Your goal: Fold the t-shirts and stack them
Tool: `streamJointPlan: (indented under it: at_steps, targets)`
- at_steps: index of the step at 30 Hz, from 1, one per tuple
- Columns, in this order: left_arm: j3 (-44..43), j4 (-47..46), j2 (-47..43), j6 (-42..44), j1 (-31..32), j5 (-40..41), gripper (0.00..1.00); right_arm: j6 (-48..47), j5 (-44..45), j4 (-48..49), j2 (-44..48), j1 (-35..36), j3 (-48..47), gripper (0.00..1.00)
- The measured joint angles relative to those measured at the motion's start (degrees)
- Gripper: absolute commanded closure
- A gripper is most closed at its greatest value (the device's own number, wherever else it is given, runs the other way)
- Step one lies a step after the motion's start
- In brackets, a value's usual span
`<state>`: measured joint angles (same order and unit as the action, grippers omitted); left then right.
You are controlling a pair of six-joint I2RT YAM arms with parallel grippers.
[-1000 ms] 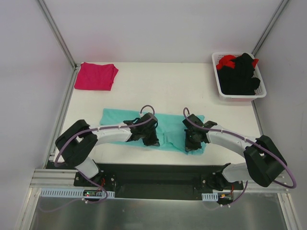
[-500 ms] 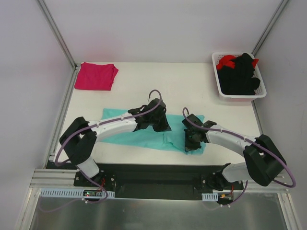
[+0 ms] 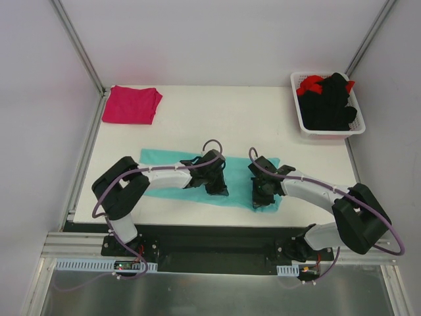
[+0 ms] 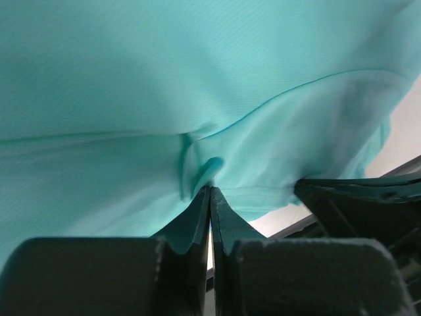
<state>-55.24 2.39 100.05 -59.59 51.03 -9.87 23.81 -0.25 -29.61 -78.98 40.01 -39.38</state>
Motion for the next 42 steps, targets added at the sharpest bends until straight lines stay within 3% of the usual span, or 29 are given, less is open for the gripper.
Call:
streamJointPlan:
  at_steps: [13,24,25,29,34,39,42]
  targets:
    - [15.0,-1.9,-11.1,-0.9,0.0,1.0,1.00,0.0,0.0,0.2,-0.6,0.7,-0.5,0.99]
    - [16.2,0.7,-15.2,-0.9,0.0,2.6,1.00,0.0,0.7,-0.1,-1.3,1.7,-1.2,0.99]
    - [16.2,1.0,-15.5,-0.9,0.0,2.9,1.00,0.0,0.9,-0.2,-1.3,2.0,-1.4,0.97]
    - [16.2,2.2,-17.0,-1.0,0.0,4.4,1.00,0.2,1.8,-1.3,-1.3,2.7,-2.0,0.68]
    - [16.2,3.7,-21.0,-1.3,0.1,7.8,1.00,0.2,3.5,-5.9,0.3,3.4,-4.6,0.45]
    - [16.1,4.4,-25.3,-1.9,2.7,15.1,0.94,0.0,5.4,-11.1,5.4,3.7,-9.4,0.39]
    - [14.5,5.6,-24.7,-1.5,5.7,20.3,0.73,0.0,6.1,-13.5,8.1,3.9,-12.5,0.38]
